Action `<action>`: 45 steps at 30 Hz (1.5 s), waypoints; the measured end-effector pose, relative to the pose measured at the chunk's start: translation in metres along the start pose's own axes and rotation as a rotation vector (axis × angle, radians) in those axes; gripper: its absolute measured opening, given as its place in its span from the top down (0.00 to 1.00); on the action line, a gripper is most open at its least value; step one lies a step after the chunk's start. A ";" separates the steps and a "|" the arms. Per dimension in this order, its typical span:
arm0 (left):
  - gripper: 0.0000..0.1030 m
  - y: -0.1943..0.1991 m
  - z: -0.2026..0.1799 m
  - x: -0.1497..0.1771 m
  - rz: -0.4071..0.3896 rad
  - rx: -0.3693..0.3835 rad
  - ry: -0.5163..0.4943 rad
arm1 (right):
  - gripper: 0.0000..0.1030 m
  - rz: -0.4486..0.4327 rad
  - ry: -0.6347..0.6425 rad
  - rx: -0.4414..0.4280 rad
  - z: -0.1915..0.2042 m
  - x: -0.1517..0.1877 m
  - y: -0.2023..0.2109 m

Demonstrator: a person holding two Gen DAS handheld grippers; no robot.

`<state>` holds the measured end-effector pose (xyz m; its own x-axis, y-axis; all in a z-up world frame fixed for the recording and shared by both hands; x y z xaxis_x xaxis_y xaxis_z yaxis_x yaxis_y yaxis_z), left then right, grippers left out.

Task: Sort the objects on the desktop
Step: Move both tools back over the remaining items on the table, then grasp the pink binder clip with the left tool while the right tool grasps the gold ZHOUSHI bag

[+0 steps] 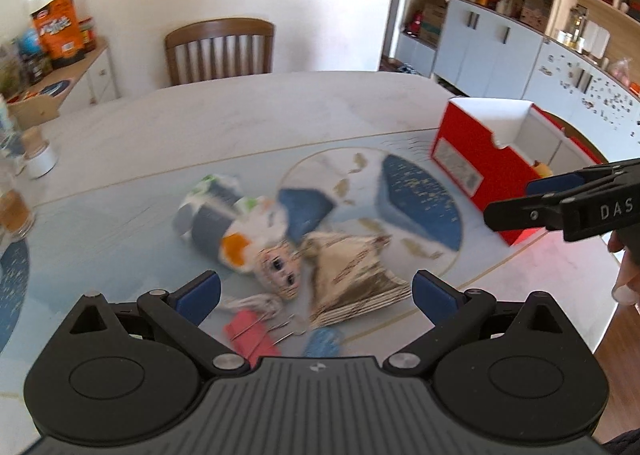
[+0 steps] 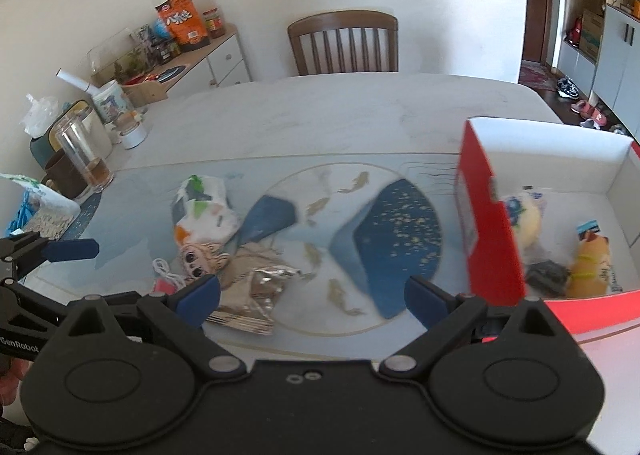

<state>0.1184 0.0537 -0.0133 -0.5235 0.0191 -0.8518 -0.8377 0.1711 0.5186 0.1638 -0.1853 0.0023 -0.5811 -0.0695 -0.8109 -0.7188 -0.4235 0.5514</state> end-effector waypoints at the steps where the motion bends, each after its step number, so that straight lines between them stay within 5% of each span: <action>1: 0.01 0.002 0.005 0.003 0.000 -0.010 0.004 | 0.04 0.003 0.003 -0.003 0.004 0.001 -0.002; 14: 0.01 0.008 0.046 0.035 0.025 -0.081 0.058 | 0.04 0.063 0.074 -0.033 0.043 0.014 -0.034; 36: 0.02 -0.053 0.059 0.067 0.090 -0.077 0.096 | 0.06 0.176 0.086 -0.004 0.056 0.041 -0.119; 45: 0.13 -0.061 0.057 0.073 0.118 -0.081 0.088 | 0.11 0.197 0.036 0.029 0.052 0.045 -0.137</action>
<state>0.1398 0.1013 -0.1113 -0.6273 -0.0529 -0.7770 -0.7778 0.0931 0.6216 0.2160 -0.0831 -0.0994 -0.6980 -0.1806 -0.6930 -0.6038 -0.3720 0.7050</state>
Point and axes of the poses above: each gripper's, at about its wrist camera, not at the fingertips, and y roughly against the way its jaws point, z to its left, x to its underside, the point moved 1 cm from there along -y, roughly the way its jaws point, and after that the axes turned 15 degrees about -z, right-handed, at the moved point
